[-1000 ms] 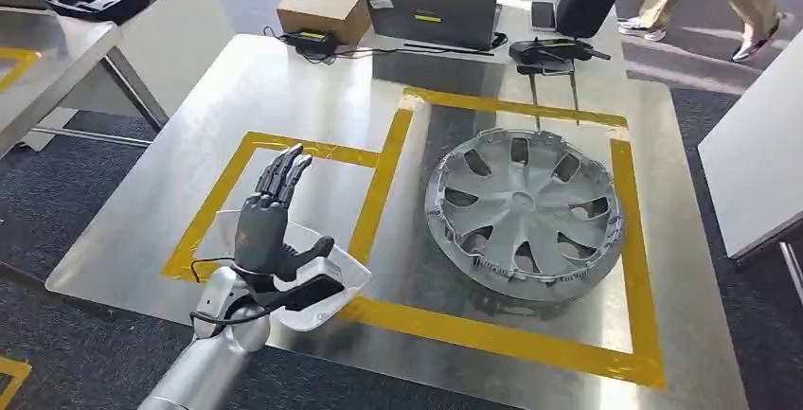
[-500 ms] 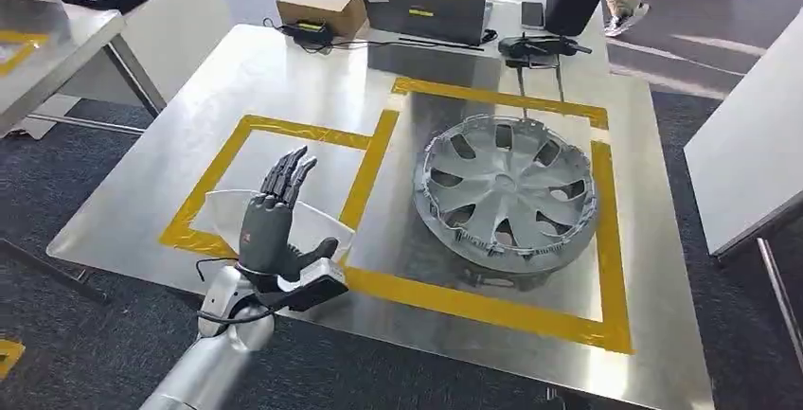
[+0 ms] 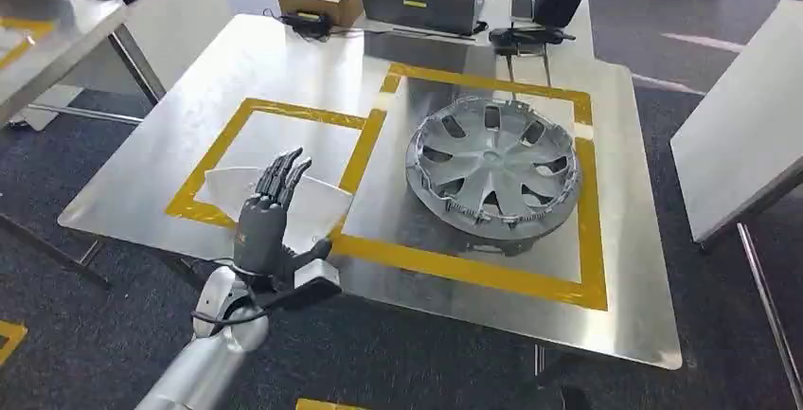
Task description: Take the parts from the cabinet and place them on the table.
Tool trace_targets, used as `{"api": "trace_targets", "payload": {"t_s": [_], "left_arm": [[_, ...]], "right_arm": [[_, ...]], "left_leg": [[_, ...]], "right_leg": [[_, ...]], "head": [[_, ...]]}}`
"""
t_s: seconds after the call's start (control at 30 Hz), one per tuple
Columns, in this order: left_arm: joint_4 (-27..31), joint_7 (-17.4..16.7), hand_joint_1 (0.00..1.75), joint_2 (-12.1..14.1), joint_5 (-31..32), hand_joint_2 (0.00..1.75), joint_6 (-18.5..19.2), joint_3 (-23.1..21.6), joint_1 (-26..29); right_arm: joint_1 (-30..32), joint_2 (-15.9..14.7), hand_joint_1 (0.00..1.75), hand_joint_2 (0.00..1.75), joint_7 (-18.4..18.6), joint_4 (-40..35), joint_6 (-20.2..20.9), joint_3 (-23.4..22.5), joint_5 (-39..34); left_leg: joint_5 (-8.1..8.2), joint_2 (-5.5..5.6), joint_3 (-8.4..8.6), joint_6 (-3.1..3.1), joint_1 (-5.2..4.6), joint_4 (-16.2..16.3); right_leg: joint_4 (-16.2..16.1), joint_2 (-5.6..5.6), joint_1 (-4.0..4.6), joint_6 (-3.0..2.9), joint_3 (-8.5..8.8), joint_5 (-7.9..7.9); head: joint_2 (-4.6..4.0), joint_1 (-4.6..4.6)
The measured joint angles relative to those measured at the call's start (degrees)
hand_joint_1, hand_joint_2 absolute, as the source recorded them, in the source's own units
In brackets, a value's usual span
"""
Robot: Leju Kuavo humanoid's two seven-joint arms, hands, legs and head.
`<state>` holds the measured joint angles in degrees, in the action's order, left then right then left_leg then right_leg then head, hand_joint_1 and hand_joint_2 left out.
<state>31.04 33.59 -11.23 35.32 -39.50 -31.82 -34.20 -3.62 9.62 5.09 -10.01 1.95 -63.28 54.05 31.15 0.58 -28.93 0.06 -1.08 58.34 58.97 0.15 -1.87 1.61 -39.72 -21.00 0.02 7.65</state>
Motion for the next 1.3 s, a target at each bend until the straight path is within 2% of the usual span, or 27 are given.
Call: {"api": "trace_targets", "payload": {"t_s": [0.07,0.1,0.17,0.2,0.23,0.3,0.37,0.4,0.43,0.53,0.57,0.63,0.67,0.73,0.8,0.87,0.9,0.93,0.97,1.0,1.07,1.1,1.17,1.2,1.23,1.27,1.3], "left_arm": [[-0.13,0.0,0.0,-0.02,-0.02,0.0,0.0,-0.11,0.04],[-0.15,0.0,0.0,-0.07,-0.02,0.0,0.0,-0.15,0.03],[-0.15,0.0,0.0,-0.09,-0.04,0.0,0.0,-0.15,0.05],[-0.17,0.0,0.0,-0.09,-0.04,0.0,0.0,-0.15,0.05],[-0.26,0.0,0.0,-0.09,-0.04,0.0,0.0,-0.17,0.08],[-0.31,0.0,0.0,-0.09,-0.04,0.0,0.09,-0.2,0.11],[-0.31,0.0,0.0,-0.15,-0.04,0.0,0.52,-0.28,0.06],[-0.28,0.0,0.0,-0.31,-0.05,0.0,0.59,-0.33,0.01],[-0.26,-0.02,0.0,-0.46,-0.04,0.0,0.68,-0.42,-0.08],[-0.33,-0.02,0.0,-1.03,-0.04,0.0,1.03,-0.68,-0.33],[-0.39,-0.02,0.0,-1.07,-0.11,0.0,1.29,-0.7,-0.3],[-0.63,-0.07,0.0,-1.07,-1.0,0.0,2.01,-0.7,-0.31],[-0.79,-0.09,0.0,-1.05,-1.66,0.0,2.41,-0.7,-0.18],[-1.36,0.02,0.0,-1.03,-3.17,0.0,2.97,-0.7,0.37],[-2.32,0.28,0.0,-0.94,-4.61,0.0,3.04,-0.72,1.43],[-3.24,0.77,0.0,-0.94,-5.4,0.0,3.04,-0.7,2.63],[-3.58,1.07,0.0,-0.98,-5.81,0.0,2.97,-0.7,3.14],[-3.85,1.36,0.0,-1.07,-5.99,0.0,2.86,-0.72,3.69],[-4.22,1.68,0.0,-1.05,-6.27,0.0,2.56,-0.72,4.55],[-5.05,1.88,0.0,-0.9,-6.56,0.0,2.36,-0.7,5.26],[-6.33,1.77,0.0,-0.57,-7.04,0.0,2.38,-0.72,7.02],[-6.82,1.59,0.0,-0.5,-7.26,0.0,2.58,-0.72,7.58],[-8.0,-0.86,0.0,-0.48,-7.63,0.0,4.02,-0.72,8.9],[-8.87,-2.55,0.0,-0.41,-7.59,0.0,4.78,-0.74,9.51],[-9.5,-3.92,0.0,-0.31,-7.52,0.0,5.5,-0.81,10.29],[-10.21,-5.87,0.0,-0.11,-7.52,0.0,6.8,-0.94,11.1],[-11.14,-8.55,0.0,0.22,-7.58,0.0,8.6,-1.09,11.78]], "right_arm": [[0.32,0.13,0.0,0.0,0.02,0.0,0.02,0.0,0.0],[0.42,0.18,0.0,0.0,0.11,0.0,0.04,0.0,0.0],[0.48,0.35,0.0,0.0,0.13,0.0,0.09,0.0,-0.02],[0.38,0.28,0.0,0.0,0.07,0.0,0.04,0.0,-0.02],[0.31,0.2,0.0,0.0,0.07,0.0,0.02,0.0,-0.02],[0.32,0.11,0.0,0.0,0.11,0.0,-0.02,0.0,-0.19],[0.3,0.09,0.0,0.0,0.22,0.0,-0.11,0.0,-0.59],[0.13,0.07,0.0,0.0,0.22,-0.02,-0.15,0.0,-0.65],[-0.05,0.02,0.0,0.0,0.2,-0.04,-0.2,0.0,-0.72],[-0.1,0.0,0.0,0.0,0.22,-0.04,-0.24,-0.02,-0.98],[-0.06,0.07,0.0,0.0,0.24,-0.02,-0.24,-0.07,-1.12],[-0.14,0.07,0.0,0.0,0.2,-0.04,-0.24,-0.13,-1.57],[-0.06,0.07,0.0,1.75,0.11,-0.04,-0.24,-0.18,-1.66],[0.04,0.07,0.0,1.75,0.04,-0.04,-0.24,-0.22,-1.7],[0.08,0.07,0.0,1.75,0.02,-0.04,-0.24,-0.26,-1.68],[0.16,0.04,0.0,1.75,0.02,-0.04,-0.2,-0.35,-1.75],[0.22,-0.02,0.0,1.75,-0.02,-0.04,-0.17,-0.42,-1.77],[0.39,-0.13,0.0,1.75,-0.11,-0.04,-0.15,-0.5,-1.9],[0.58,-0.15,0.0,1.75,-0.13,-0.07,-0.13,-0.52,-1.92],[0.75,-0.22,0.0,1.75,-0.13,-0.04,-0.11,-0.57,-1.95],[1.27,-0.2,0.0,1.75,-0.13,0.0,-0.09,-0.63,-2.08],[1.65,-0.17,0.0,1.75,-0.18,0.07,-0.11,-0.7,-2.12],[2.02,-0.09,0.0,1.75,-0.09,0.26,-0.18,-1.03,-2.6],[1.93,-0.11,0.0,1.75,-0.09,0.26,-0.24,-1.14,-2.64],[1.88,-0.18,0.0,1.75,-0.02,0.26,-0.26,-1.24,-2.67],[1.88,-0.28,0.0,1.75,0.15,0.26,-0.26,-1.4,-2.67],[1.93,-0.31,0.0,1.75,0.37,0.26,-0.26,-1.59,-2.64]], "left_leg": [[-1.89,-0.36,-0.61,1.47,0.23,-1.03],[-2.62,-0.38,-1.27,2.06,0.16,-1.06],[-3.97,-0.45,-2.88,2.61,0.13,-0.95],[-4.67,-0.55,-3.8,2.68,0.01,-0.87],[-5.35,-0.71,-4.81,2.73,-0.07,-0.71],[-6.54,-0.84,-6.79,2.72,-0.15,-0.21],[-7.55,-0.82,-8.57,2.56,-0.18,0.35],[-8.03,-0.8,-9.15,2.41,-0.18,0.72],[-8.47,-0.85,-9.6,2.05,-0.38,0.93],[-10.38,-0.96,-9.46,1.15,-0.06,-0.1],[-10.58,-0.82,-9.84,0.83,-0.41,-0.19],[-4.51,-0.51,-11.31,-0.01,0.03,3.51],[-0.88,-0.51,-12.29,-0.4,0.4,7.52],[2.88,-0.52,-13.5,-1.08,1.03,15.52],[-0.22,-0.54,-11.78,-1.61,1.68,17.52],[-3.73,-0.55,-5.92,-2.0,2.28,11.35],[-2.22,-0.52,-1.71,-2.14,2.61,6.07],[1.05,-0.35,2.15,-2.26,2.1,0.04],[0.94,0.08,2.02,-0.92,1.61,-0.31],[0.6,0.14,1.64,-0.64,1.4,-1.08],[-0.69,-0.04,0.64,0.9,0.82,-1.15],[-1.45,-0.35,0.07,1.66,0.91,-1.11],[-3.05,-0.3,-1.74,2.39,0.71,-1.12],[-3.52,-0.3,-2.39,2.55,0.54,-1.12],[-4.19,-0.45,-3.39,2.61,0.36,-1.07],[-4.9,-0.64,-4.31,2.64,0.19,-1.03],[-5.5,-0.76,-5.16,2.63,0.1,-0.97]], "right_leg": [[-0.46,0.03,-0.62,0.81,-0.52,0.32],[0.97,0.03,-0.26,0.66,-1.19,-2.8],[8.22,0.05,-0.14,0.74,-2.89,-9.96],[12.89,0.05,0.11,0.85,-3.82,-12.46],[16.71,0.05,0.36,0.82,-4.11,-13.14],[16.85,0.04,0.77,0.45,-1.67,-9.75],[9.44,0.04,1.22,-0.24,4.67,-6.83],[3.76,0.04,1.55,-0.86,8.79,-8.82],[-1.36,-0.03,1.86,-1.27,11.28,-10.93],[-0.72,0.09,2.28,-2.07,10.42,-9.3],[-1.68,-0.15,1.45,-2.55,9.79,-8.11],[-1.84,-0.44,1.33,-3.14,8.52,-6.45],[-1.84,-0.46,1.32,-3.08,7.62,-5.7],[-1.72,-0.5,1.29,-2.86,5.68,-4.16],[-1.59,-0.63,1.17,-2.46,3.53,-2.59],[-1.33,-0.64,0.96,-1.77,1.39,-1.08],[-1.15,-0.61,0.89,-1.32,0.86,-0.39],[-1.04,-0.57,0.97,-0.78,0.3,0.09],[-1.44,-0.56,0.75,-0.44,0.6,0.86],[-1.63,-0.58,0.38,-0.12,0.74,1.49],[-2.43,-0.29,-0.32,0.93,0.42,2.95],[-1.84,-0.24,-0.51,0.98,-0.14,1.35],[4.91,-0.28,-0.29,0.78,-2.07,-7.74],[9.52,-0.24,-0.01,0.74,-3.12,-10.65],[13.87,-0.24,0.28,0.66,-3.91,-11.96],[17.18,-0.23,0.56,0.44,-4.08,-11.07],[18.18,-0.21,0.86,0.11,-3.34,-8.74]], "head": [[0.0,-0.13],[0.0,-0.2],[0.0,-0.09],[0.0,-0.09],[0.0,-0.09],[0.0,-0.07],[0.0,0.0],[0.0,0.13],[0.0,0.26],[0.0,0.46],[0.0,0.44],[0.0,-0.11],[0.0,-0.15],[0.0,-0.17],[0.0,-0.17],[0.0,-0.17],[0.0,-0.17],[0.0,-0.2],[0.0,0.55],[0.0,0.28],[0.0,0.09],[0.0,-0.09],[0.0,0.04],[0.0,0.07],[0.0,0.17],[0.0,0.22],[0.0,0.28]]}}
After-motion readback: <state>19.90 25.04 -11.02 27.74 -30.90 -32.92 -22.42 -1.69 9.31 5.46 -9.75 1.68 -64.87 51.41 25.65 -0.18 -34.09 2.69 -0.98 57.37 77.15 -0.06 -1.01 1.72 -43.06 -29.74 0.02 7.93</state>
